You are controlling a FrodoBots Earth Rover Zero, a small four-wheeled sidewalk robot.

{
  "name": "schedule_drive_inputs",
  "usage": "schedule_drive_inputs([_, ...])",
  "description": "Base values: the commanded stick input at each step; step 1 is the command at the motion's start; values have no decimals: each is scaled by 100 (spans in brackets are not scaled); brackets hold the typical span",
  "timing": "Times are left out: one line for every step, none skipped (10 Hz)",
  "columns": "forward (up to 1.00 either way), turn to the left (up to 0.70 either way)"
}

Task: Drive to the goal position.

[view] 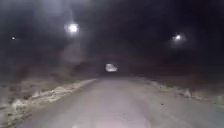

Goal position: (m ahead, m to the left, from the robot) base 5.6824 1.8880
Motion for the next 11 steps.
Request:
schedule_drive_inputs([100,0])
schedule_drive_inputs([100,0])
schedule_drive_inputs([100,0])
schedule_drive_inputs([100,0])
schedule_drive_inputs([100,0])
schedule_drive_inputs([100,0])
schedule_drive_inputs([100,1])
schedule_drive_inputs([100,2])
schedule_drive_inputs([100,4])
schedule_drive_inputs([100,5])
schedule_drive_inputs([100,6])
